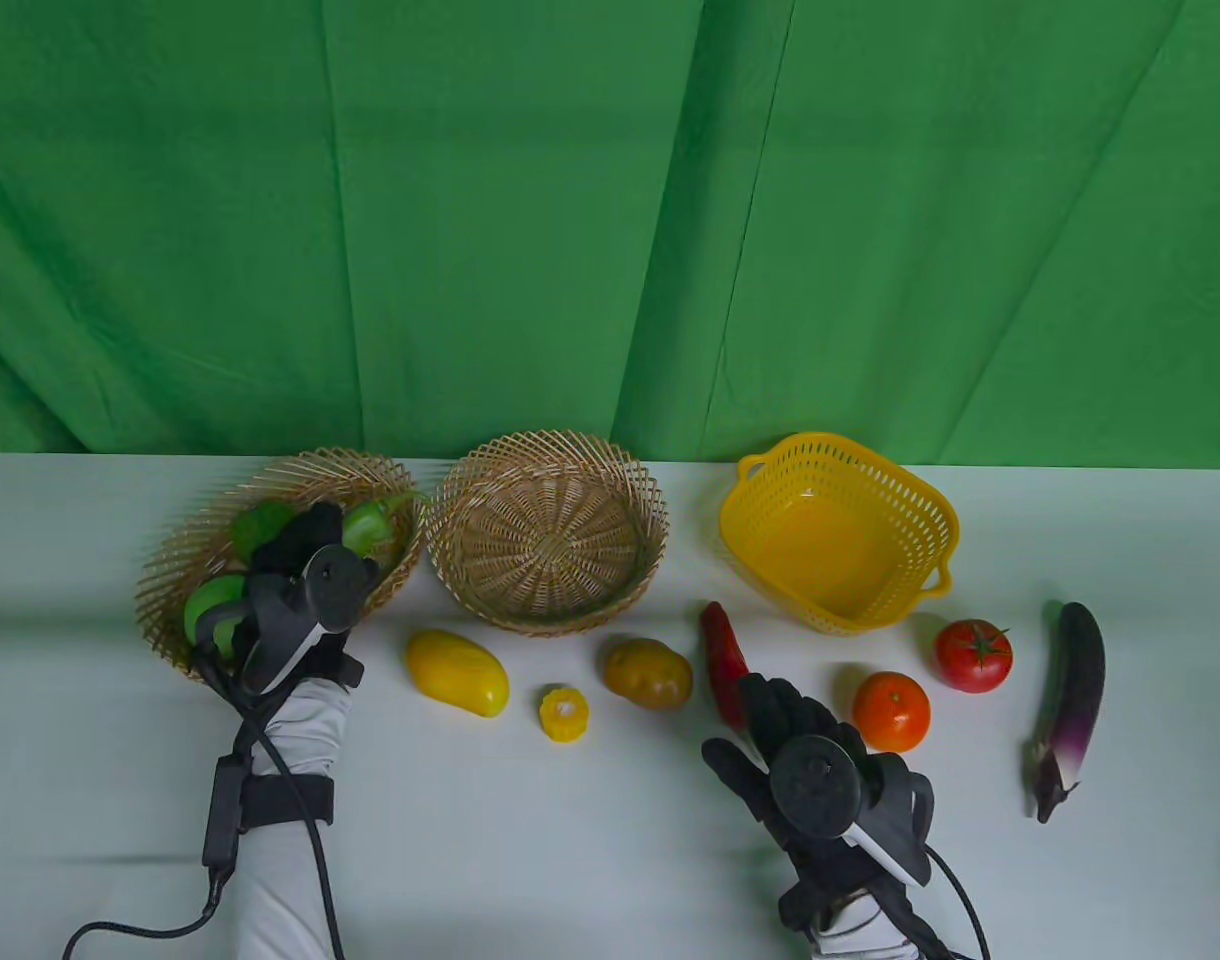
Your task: Place 10 objects into 3 containers, with green background
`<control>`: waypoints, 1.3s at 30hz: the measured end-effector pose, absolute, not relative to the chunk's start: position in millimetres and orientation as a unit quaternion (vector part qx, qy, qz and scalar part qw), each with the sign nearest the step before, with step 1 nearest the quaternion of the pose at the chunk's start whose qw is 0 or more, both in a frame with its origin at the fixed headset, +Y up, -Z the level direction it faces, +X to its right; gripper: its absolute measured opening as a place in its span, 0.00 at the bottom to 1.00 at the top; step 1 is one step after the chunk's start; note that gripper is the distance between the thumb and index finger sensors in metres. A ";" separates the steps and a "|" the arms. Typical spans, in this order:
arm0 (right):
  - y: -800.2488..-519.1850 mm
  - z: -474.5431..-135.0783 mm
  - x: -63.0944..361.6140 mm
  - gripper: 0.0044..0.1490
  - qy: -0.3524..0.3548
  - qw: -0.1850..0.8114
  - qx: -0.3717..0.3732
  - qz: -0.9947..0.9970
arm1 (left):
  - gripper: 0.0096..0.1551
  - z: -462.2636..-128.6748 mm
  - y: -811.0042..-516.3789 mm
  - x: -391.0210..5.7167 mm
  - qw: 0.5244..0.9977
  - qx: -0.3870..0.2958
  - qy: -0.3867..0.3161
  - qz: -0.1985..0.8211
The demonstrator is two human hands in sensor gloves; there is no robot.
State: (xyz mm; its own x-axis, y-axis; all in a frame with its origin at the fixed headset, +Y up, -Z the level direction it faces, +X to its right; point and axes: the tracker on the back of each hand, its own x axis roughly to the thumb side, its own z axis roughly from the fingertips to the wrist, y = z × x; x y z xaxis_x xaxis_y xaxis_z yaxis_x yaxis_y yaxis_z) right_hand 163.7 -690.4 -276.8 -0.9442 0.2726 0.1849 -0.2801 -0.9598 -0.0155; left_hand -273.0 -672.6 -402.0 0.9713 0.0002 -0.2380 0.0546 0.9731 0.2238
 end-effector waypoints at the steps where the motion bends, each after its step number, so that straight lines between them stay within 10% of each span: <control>1: -690.3 -276.9 163.8 0.51 -0.021 0.139 0.090 0.986 | 0.46 -404.6 -676.0 -273.1 0.986 0.103 0.127 -0.028; 14: -689.9 -277.4 164.6 0.51 -0.015 0.135 0.085 0.987 | 0.45 -419.7 -703.3 -277.0 0.983 0.023 0.172 -0.058; 39: -688.1 -276.6 164.3 0.51 -0.021 0.138 0.087 0.986 | 0.45 -400.0 -681.9 -243.2 0.994 0.094 0.026 0.039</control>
